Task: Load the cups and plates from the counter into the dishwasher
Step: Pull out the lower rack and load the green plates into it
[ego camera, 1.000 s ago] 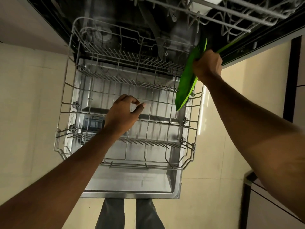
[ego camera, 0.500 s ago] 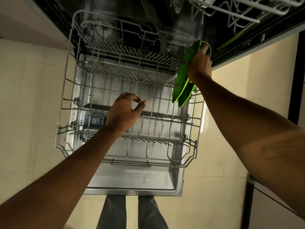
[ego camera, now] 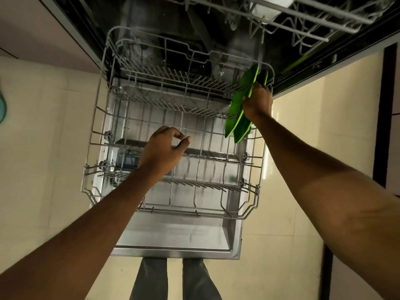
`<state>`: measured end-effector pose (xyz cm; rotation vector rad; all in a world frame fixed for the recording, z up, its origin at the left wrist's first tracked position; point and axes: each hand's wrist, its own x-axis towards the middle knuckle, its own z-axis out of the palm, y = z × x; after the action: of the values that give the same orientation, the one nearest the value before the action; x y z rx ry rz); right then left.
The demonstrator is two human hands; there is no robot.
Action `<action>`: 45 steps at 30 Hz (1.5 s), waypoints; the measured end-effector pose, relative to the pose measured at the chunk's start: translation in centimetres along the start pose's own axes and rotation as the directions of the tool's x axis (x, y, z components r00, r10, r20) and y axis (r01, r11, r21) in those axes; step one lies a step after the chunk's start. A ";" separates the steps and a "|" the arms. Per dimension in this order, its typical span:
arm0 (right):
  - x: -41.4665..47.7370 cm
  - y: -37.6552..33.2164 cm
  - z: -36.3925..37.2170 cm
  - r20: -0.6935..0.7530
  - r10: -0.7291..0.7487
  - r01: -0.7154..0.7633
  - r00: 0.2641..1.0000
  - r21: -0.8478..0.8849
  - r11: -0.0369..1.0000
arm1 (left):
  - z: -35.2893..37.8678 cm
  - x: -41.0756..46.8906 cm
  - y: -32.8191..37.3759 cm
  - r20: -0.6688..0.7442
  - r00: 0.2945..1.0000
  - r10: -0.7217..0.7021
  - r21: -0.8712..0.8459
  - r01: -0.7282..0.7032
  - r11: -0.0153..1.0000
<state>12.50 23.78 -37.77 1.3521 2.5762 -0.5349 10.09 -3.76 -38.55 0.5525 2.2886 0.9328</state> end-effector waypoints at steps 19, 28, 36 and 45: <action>-18.3 -5.9 -7.6 -0.121 -0.149 0.180 0.981 0.304 0.935 | -11.6 -7.9 7.5 -0.066 0.988 0.142 0.166 -0.130 0.978; -28.9 -10.2 -14.4 -0.154 -0.160 0.212 0.975 0.425 0.880 | -18.8 -16.0 10.5 -0.111 0.965 0.237 0.255 -0.203 0.945; -39.3 -14.0 -18.0 -0.165 -0.207 0.262 0.964 0.488 0.833 | -24.8 -24.5 12.0 -0.259 0.934 0.247 0.254 -0.182 0.950; -48.3 -20.2 -21.0 -0.258 -0.304 0.394 0.917 0.474 0.787 | -32.7 -34.7 13.4 -0.377 0.880 0.289 0.337 -0.160 0.928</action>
<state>23.46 -14.99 1.71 1.0645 2.9790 -1.3182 15.85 -30.36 2.87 0.8317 2.8323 0.8872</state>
